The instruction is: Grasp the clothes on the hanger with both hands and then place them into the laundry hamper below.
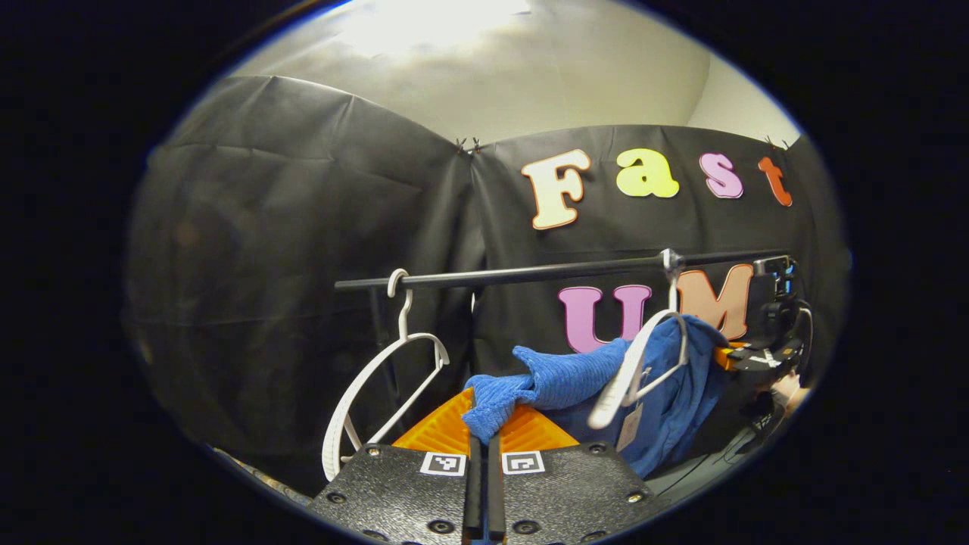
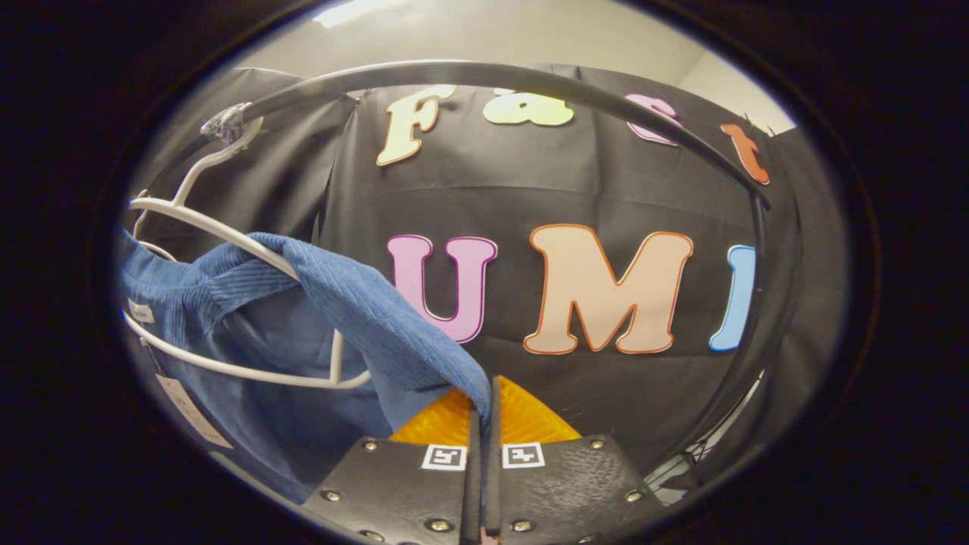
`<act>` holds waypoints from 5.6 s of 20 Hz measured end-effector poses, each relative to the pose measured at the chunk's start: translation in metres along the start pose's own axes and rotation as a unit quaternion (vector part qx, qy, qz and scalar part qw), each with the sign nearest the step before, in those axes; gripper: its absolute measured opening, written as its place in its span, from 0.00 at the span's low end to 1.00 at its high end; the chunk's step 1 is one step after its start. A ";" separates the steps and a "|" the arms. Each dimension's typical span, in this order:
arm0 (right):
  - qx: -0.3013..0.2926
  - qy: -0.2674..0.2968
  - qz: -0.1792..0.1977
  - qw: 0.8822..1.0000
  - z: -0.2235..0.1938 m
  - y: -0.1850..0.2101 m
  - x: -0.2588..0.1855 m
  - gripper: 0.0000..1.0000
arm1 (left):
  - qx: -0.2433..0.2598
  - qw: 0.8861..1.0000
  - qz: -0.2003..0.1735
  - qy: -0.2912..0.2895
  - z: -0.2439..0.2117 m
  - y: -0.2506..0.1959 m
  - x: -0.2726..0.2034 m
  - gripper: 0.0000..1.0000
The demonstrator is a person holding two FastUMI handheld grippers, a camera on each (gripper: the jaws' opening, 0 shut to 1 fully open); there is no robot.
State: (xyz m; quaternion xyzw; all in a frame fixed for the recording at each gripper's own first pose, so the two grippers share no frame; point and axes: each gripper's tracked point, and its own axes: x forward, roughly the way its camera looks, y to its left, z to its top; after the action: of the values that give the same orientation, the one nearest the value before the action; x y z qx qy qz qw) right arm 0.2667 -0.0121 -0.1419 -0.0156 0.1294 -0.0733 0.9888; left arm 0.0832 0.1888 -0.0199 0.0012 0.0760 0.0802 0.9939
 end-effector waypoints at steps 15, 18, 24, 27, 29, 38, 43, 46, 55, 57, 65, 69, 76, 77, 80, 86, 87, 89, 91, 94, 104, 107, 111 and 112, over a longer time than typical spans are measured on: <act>0.008 0.017 -0.049 0.999 -0.003 -0.038 0.041 0.03 | -0.056 0.997 -0.045 0.029 -0.070 -0.022 0.038 0.05; -0.013 0.029 -0.052 0.998 -0.015 -0.038 0.042 0.03 | -0.060 0.996 -0.046 0.039 -0.085 -0.025 0.041 0.03; -0.029 0.057 -0.047 0.997 -0.047 -0.030 0.038 0.03 | -0.059 0.995 -0.046 0.072 -0.121 -0.026 0.038 0.03; -0.037 0.069 -0.046 0.996 -0.061 -0.028 0.035 0.03 | -0.061 0.993 -0.046 0.090 -0.138 -0.028 0.032 0.04; -0.039 0.081 -0.044 0.995 -0.073 -0.028 0.029 0.03 | -0.056 0.993 -0.041 0.100 -0.148 -0.027 0.028 0.03; -0.037 0.127 -0.002 0.991 -0.122 0.002 -0.016 0.04 | -0.028 0.989 -0.057 0.135 -0.180 -0.050 0.001 0.03; -0.040 0.122 0.035 0.991 -0.118 0.025 -0.047 0.03 | -0.010 0.986 -0.109 0.128 -0.179 -0.100 -0.006 0.04; -0.029 0.115 0.058 0.991 -0.110 0.041 -0.065 0.05 | 0.003 0.980 -0.153 0.126 -0.174 -0.149 -0.001 0.04; -0.015 0.119 0.086 0.989 -0.113 0.048 -0.099 0.03 | 0.002 0.958 -0.272 0.093 -0.158 -0.260 0.021 0.04; -0.013 0.119 0.076 0.990 -0.113 0.036 -0.100 0.03 | -0.018 0.953 -0.285 0.099 -0.159 -0.277 0.025 0.03; -0.009 0.109 0.027 0.994 -0.097 -0.010 -0.091 0.03 | -0.032 0.943 -0.312 0.113 -0.170 -0.314 0.060 0.04; -0.001 0.107 0.018 0.994 -0.093 -0.011 -0.083 0.03 | -0.029 0.942 -0.315 0.115 -0.179 -0.317 0.083 0.04; 0.009 0.146 0.036 0.989 -0.129 0.018 -0.079 0.02 | 0.028 0.936 -0.288 0.199 -0.271 -0.296 0.100 0.04; 0.011 0.153 0.039 0.987 -0.138 0.023 -0.080 0.03 | 0.033 0.934 -0.286 0.211 -0.282 -0.290 0.095 0.04; 0.014 0.179 0.050 0.983 -0.164 0.038 -0.080 0.04 | 0.032 0.930 -0.275 0.242 -0.309 -0.278 0.094 0.04; 0.009 0.237 0.068 0.969 -0.224 0.063 -0.086 0.04 | 0.043 0.920 -0.267 0.284 -0.352 -0.259 0.082 0.10; 0.008 0.248 0.070 0.966 -0.236 0.066 -0.087 0.04 | 0.047 0.919 -0.269 0.286 -0.354 -0.258 0.081 0.10; 0.009 0.269 0.072 0.961 -0.257 0.069 -0.088 0.04 | 0.055 0.915 -0.273 0.293 -0.364 -0.257 0.076 0.13; 0.009 0.287 0.072 0.955 -0.274 0.072 -0.088 0.04 | 0.063 0.911 -0.274 0.303 -0.374 -0.254 0.070 0.14; -0.002 0.318 0.076 0.945 -0.300 0.075 -0.095 0.04 | 0.069 0.902 -0.276 0.324 -0.387 -0.251 0.057 0.17; -0.012 0.370 0.098 0.924 -0.339 0.079 -0.121 0.11 | 0.073 0.896 -0.279 0.337 -0.398 -0.248 0.043 0.30; -0.010 0.367 0.096 0.925 -0.339 0.074 -0.120 0.11 | 0.073 0.895 -0.278 0.340 -0.403 -0.245 0.034 0.30; -0.007 0.365 0.095 0.926 -0.335 0.072 -0.121 0.11 | 0.075 0.895 -0.278 0.341 -0.402 -0.244 0.032 0.30; -0.007 0.363 0.095 0.927 -0.334 0.071 -0.122 0.11 | 0.075 0.895 -0.278 0.340 -0.402 -0.244 0.032 0.30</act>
State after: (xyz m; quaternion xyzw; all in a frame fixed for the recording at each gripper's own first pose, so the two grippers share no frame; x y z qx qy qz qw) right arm 0.0743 0.0728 -0.4369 0.0181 0.4812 0.0213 0.8762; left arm 0.0921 -0.0506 -0.4255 0.0272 0.4127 -0.2094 0.8861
